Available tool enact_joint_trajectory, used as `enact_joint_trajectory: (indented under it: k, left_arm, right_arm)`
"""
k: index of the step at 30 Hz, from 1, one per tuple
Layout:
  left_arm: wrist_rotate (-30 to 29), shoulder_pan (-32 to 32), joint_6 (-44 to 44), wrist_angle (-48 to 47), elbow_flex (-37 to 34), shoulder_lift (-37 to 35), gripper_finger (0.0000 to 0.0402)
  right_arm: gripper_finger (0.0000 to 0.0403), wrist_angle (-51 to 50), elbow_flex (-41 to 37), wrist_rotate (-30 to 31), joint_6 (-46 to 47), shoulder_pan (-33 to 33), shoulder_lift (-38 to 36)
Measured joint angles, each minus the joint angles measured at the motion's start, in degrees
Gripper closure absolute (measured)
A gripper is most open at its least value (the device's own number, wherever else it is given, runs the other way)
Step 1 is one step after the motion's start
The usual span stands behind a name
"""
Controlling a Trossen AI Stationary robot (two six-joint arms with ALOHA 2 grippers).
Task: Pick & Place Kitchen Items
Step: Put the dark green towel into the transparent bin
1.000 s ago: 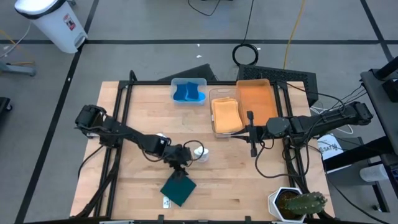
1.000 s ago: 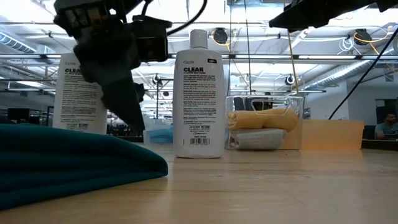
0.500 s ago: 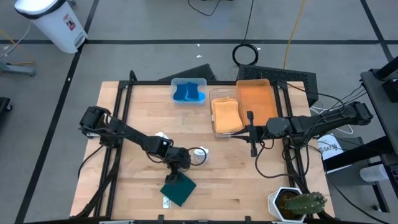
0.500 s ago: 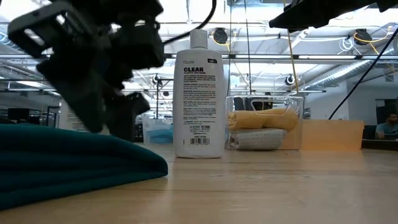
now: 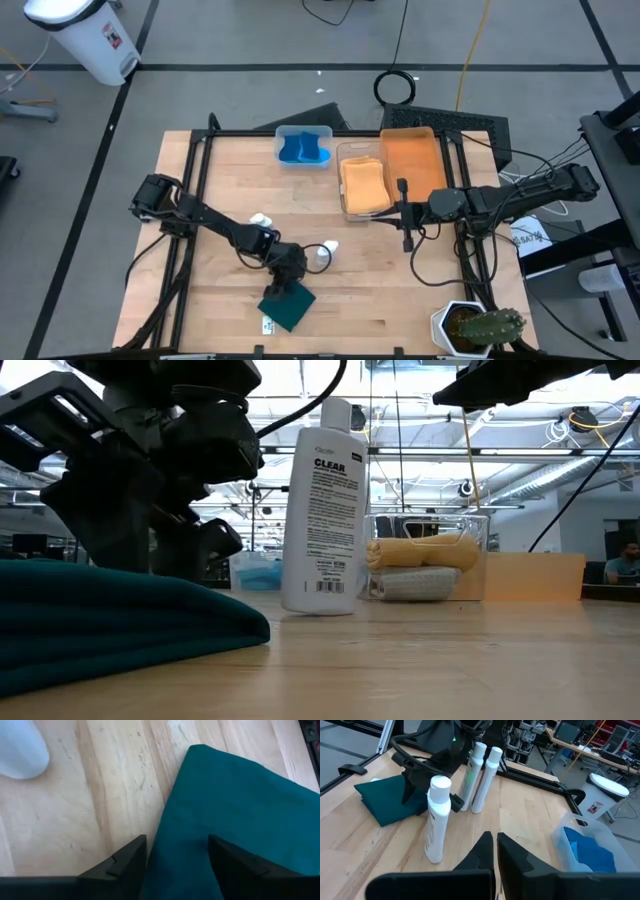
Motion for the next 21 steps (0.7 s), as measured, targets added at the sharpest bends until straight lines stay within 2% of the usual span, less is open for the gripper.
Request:
enact_joint_trajectory:
  k: [8, 15, 18, 21]
  left_arm:
    - [0.60, 0.06, -0.04, -2.80, -0.04, 0.09, 0.0284]
    - [-1.66, 0.02, 2.36, -3.12, -0.14, 0.10, 0.0381]
    - [-2.00, -0.19, 2.60, -3.03, -0.17, 0.05, 0.0389]
    - [-5.60, -1.42, 2.94, -2.87, -0.24, -0.74, 0.0388]
  right_arm:
    - [0.0403, 0.02, 0.00, 0.00, 0.02, 0.00, 0.00]
    - [0.0403, 0.02, 0.00, 0.00, 0.02, -0.02, 0.00]
    - [0.0403, 0.02, 0.00, 0.00, 0.02, -0.02, 0.00]
    - [0.0403, 0.02, 0.00, 0.00, 0.02, -0.02, 0.00]
